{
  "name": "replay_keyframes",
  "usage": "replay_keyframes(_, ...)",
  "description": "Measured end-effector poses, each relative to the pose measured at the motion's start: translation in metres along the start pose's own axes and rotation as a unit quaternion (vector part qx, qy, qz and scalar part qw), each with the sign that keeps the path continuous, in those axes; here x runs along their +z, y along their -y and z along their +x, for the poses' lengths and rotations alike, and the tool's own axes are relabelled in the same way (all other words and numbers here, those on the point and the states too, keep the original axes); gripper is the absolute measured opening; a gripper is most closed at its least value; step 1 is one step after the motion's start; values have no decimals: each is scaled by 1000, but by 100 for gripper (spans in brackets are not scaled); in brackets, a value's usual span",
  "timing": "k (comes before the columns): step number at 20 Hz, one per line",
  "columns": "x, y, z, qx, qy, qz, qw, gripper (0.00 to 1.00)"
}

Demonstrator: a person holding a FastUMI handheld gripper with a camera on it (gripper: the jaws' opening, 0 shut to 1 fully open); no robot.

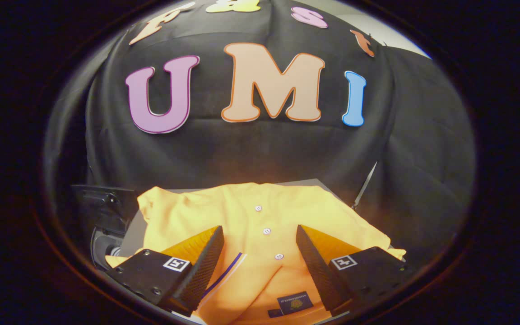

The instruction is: Put the clothes into the washing machine and then close the washing machine lid.

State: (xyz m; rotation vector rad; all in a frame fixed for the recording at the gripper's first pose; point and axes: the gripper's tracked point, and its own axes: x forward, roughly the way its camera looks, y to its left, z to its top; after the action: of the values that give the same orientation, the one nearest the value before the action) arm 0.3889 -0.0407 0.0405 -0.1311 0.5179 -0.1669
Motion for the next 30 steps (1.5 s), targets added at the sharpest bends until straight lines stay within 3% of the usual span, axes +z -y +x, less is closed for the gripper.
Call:
replay_keyframes(2,-22,1,3,11,-63,-14,998,98)
replay_keyframes(5,-23,2,6,29,-55,35,997,97)
replay_keyframes(6,-16,6,7,24,-25,33,999,96)
replay_keyframes(9,-18,15,4,14,0,21,1000,55)
replay_keyframes(12,-15,15,-1,2,24,66,998,13)
replay_keyframes(14,-11,14,-8,12,42,112,993,5)
replay_keyframes(17,0,6,-19,40,66,181,981,2)
replay_keyframes(22,20,-3,-46,61,87,229,968,2)
replay_keyframes(30,52,-59,-94,93,101,209,968,2)
